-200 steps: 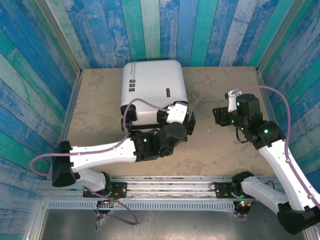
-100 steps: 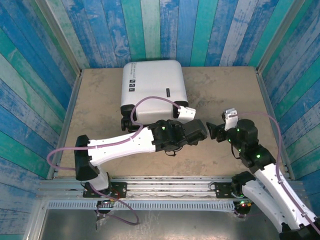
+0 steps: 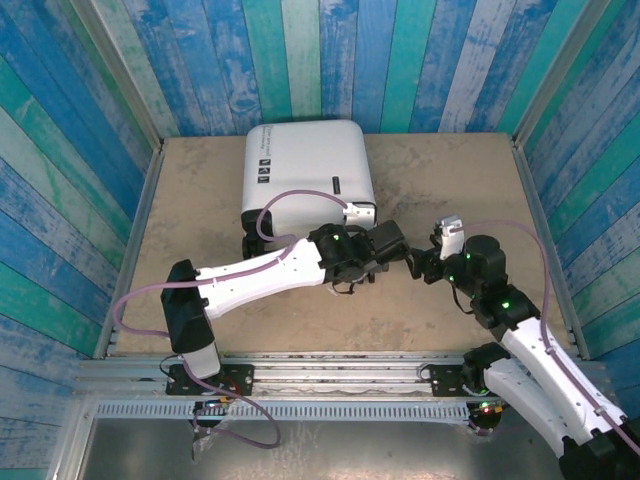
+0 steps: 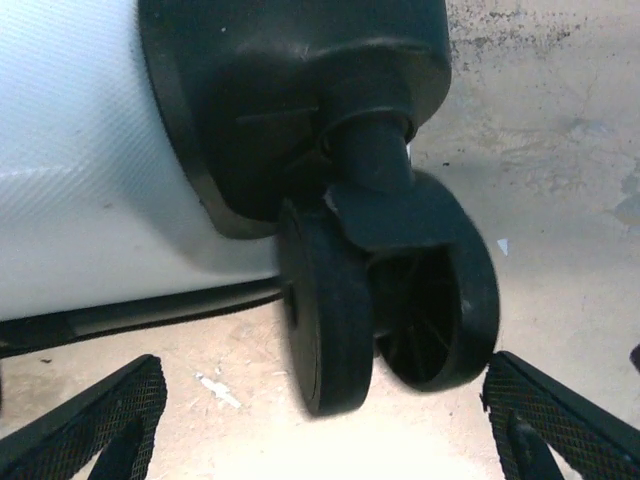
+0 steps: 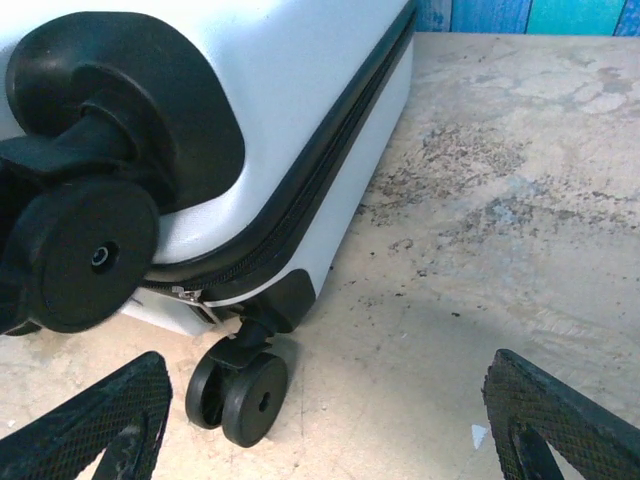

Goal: Pack the luggage

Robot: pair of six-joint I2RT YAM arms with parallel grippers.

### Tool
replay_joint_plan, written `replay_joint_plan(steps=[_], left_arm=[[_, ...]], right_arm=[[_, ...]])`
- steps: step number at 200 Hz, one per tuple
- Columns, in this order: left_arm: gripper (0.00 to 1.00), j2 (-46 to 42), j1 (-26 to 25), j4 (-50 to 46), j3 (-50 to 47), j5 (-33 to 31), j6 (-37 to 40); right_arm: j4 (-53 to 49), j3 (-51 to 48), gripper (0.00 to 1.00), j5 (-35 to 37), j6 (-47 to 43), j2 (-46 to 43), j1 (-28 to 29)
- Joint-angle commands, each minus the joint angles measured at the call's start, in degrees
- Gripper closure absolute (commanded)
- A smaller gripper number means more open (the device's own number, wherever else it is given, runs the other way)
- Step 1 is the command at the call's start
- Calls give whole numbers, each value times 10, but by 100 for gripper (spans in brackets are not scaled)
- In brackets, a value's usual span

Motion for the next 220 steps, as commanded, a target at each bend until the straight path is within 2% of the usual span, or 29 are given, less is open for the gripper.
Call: replay_joint_plan(steps=[1,56,88,123,137,165,220], left_arm=[[16,24,12,50,-13,18,-5],[26,58,34,80,0,36,14],[44,74,45,83,6,38,22],[73,61,55,90,-14,31,25],[84,47,60,100,-28,35,29],[99,29,64,122,-53,45,39],[100,19,64,151,-67,63,58]], right_arm=[[20,-22,16,4,28,2,0],[96,-69,18,-7,63,41,37],[163,-91,19,2,50,64,74],[235,-112,19,11,12,99,118],[275,-130,18,44,-6,115,154],[346,-160,19,81,-11,149,180],[439,-175,19,120,-49,199,193]])
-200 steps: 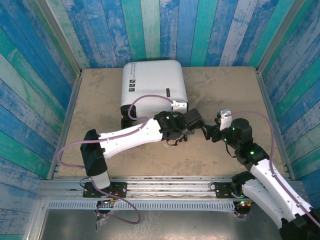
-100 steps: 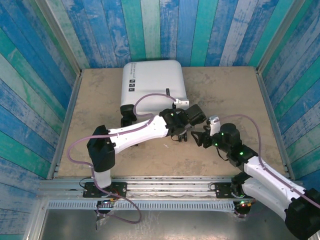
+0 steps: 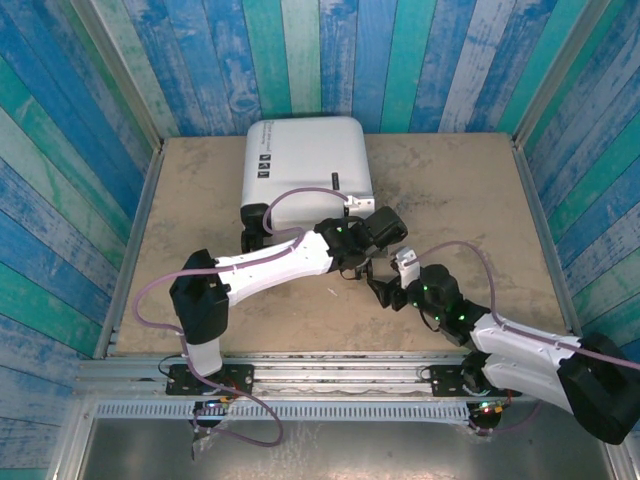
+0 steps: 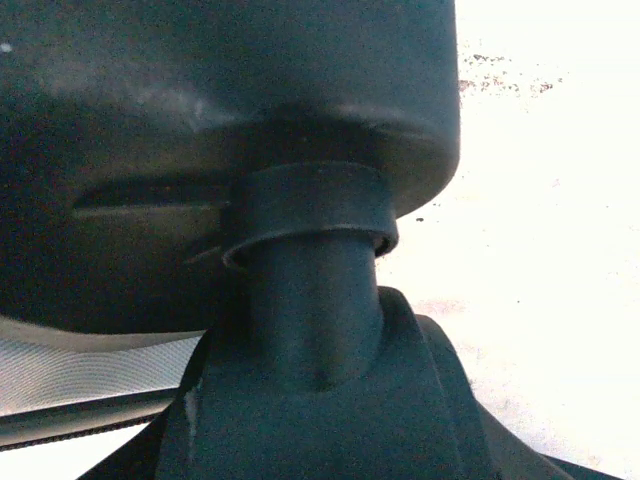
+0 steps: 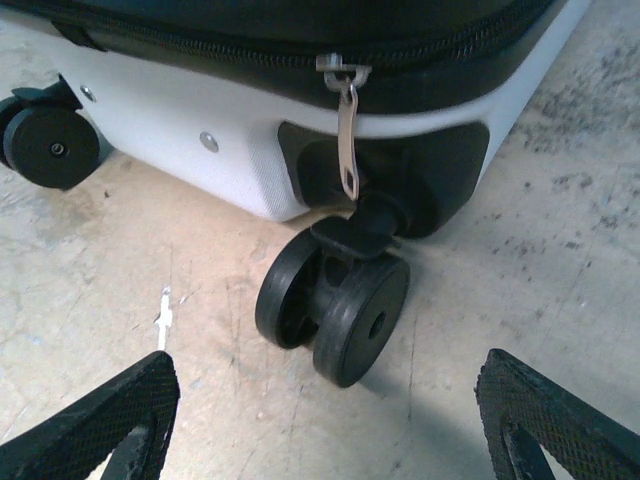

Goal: Pack the luggage

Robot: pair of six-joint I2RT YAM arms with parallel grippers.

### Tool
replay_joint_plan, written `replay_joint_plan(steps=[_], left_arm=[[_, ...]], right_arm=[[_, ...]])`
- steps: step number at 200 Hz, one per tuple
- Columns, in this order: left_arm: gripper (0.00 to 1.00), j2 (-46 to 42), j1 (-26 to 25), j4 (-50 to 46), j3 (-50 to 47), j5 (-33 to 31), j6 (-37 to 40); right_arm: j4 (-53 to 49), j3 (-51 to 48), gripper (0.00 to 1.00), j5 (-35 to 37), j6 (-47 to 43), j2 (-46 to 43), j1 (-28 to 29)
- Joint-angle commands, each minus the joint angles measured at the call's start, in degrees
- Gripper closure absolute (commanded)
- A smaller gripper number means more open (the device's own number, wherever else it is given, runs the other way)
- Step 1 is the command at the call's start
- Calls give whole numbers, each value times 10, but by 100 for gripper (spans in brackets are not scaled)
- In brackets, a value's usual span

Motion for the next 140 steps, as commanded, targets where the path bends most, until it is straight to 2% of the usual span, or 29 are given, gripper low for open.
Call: replay_joint_plan(steps=[1,41,69,140], left_arm=[[100,-21,7,-3,-21,22,36],[100,-32,7,10,-30,32,33],[100,-42,7,13,-35,28,33],[100,-37,7,18,-20,27,41]], right_arm=[[77,-1,19,31,-31,12,3],[126,18,19,17,-50,56,1],[154,21,19,19,-35,93,-20],[186,68,25,-46,-28,174,-56]])
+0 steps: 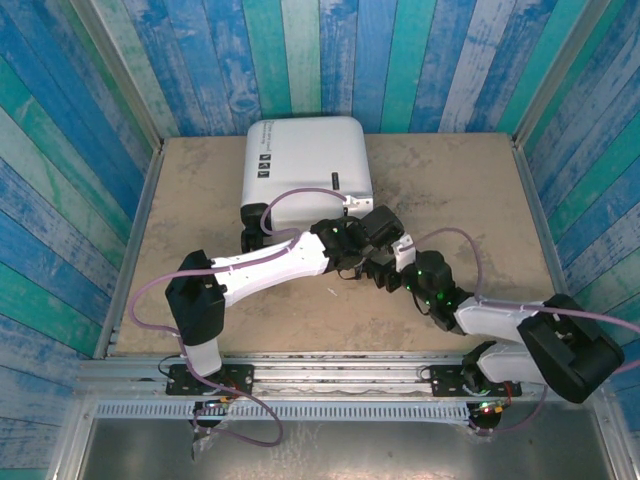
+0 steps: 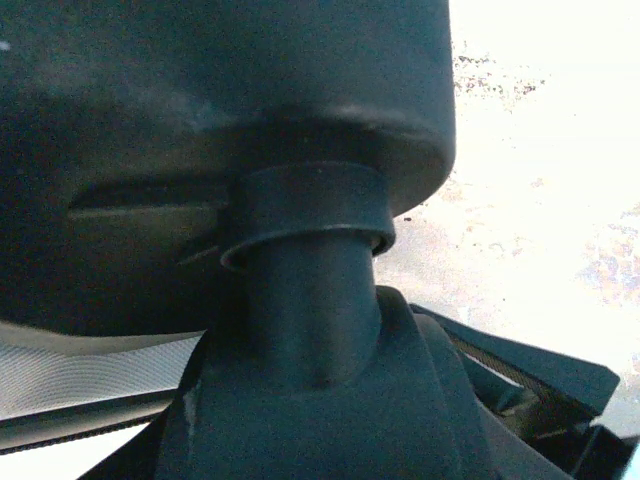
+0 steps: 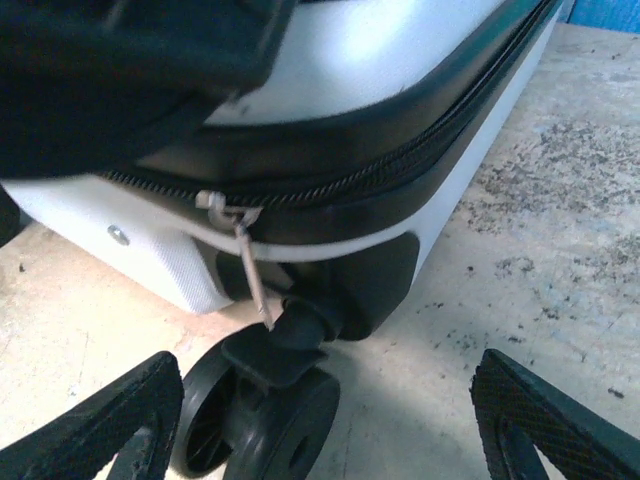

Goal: Pack the luggage

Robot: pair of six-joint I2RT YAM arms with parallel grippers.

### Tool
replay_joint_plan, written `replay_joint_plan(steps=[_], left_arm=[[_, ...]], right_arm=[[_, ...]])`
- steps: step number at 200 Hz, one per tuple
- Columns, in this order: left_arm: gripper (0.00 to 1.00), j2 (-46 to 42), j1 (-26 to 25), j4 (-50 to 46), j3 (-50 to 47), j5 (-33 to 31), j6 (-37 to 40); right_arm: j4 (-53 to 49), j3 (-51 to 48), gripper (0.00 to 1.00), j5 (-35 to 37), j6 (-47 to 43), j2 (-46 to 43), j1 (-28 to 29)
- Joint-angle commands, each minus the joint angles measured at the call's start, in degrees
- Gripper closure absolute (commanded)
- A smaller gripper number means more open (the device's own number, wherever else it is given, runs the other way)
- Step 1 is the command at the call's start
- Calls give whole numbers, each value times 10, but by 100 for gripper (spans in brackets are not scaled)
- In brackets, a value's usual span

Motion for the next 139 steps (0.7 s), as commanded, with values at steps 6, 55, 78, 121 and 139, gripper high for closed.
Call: replay_joint_plan(steps=[6,55,78,121,139], left_arm=[[100,-23,3,-6,0,13,35],[100,-17,3,1,6,19,34],[100,-14,3,2,9,20,38],[100,-19,3,5,3,20,40],[100,-30,3,17,-7,18,56]], right_arm=[[29,29,27,-41,2,20,-5],[25,58,51,-115,-3,68,-25],[28,67,65,-108,5,86,-26],[32,78,88,-103,12,99,-26],[10,85,94,-103,10,87,-27]])
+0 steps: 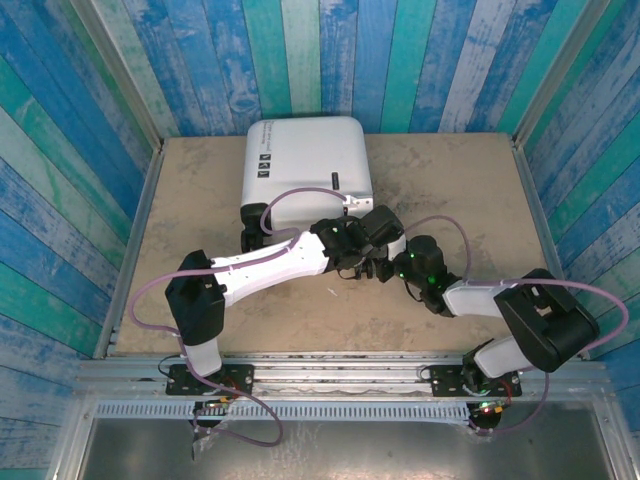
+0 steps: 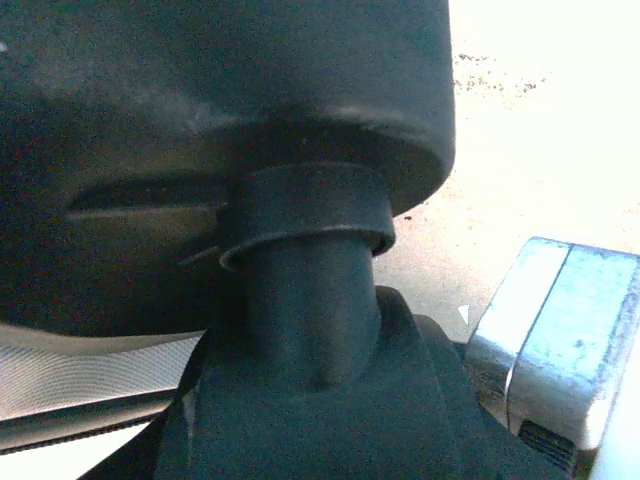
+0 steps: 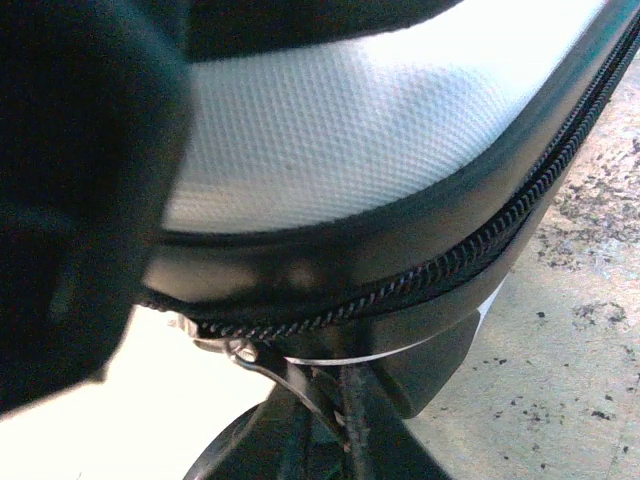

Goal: Pack the luggage

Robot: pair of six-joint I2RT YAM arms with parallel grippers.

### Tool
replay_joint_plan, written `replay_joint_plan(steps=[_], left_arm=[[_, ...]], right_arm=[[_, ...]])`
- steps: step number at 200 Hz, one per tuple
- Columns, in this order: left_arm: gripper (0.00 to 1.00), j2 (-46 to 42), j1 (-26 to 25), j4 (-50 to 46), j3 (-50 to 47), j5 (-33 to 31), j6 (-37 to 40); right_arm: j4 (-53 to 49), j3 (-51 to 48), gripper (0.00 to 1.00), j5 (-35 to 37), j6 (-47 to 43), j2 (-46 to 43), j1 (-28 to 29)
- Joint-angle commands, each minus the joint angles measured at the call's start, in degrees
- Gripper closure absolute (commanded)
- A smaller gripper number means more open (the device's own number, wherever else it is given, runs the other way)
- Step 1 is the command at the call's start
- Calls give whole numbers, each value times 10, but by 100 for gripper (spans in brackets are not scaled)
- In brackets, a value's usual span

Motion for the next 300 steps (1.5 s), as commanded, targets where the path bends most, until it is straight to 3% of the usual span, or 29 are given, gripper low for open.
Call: replay_joint_plan(steps=[1,16,99,133,205,265,283,300], left_arm=[[100,-30,3,19,-9,14,54],[100,-36,4,9,-8,7,70],[100,-99,5,46,-67,22,171],[100,-155,5,73,-111,74,252],[100,-297,3,86,-243,184,424],[100,-394,3,100,-294,164,468],[100,-388,3,92,-287,136,451],[100,-363,3,87,-262,68,383]], right_arm=[[-9,22,94,-7,-5,-11,0],[-65,38,99,-5,-12,-32,0],[-279,90,100,91,-41,-113,-14],[-320,112,100,117,-69,-124,-24],[-427,210,100,89,-121,-106,-75],[-466,272,100,118,-101,-67,-137],[-480,285,100,81,-111,-69,-143],[-486,280,100,16,-110,-85,-141]])
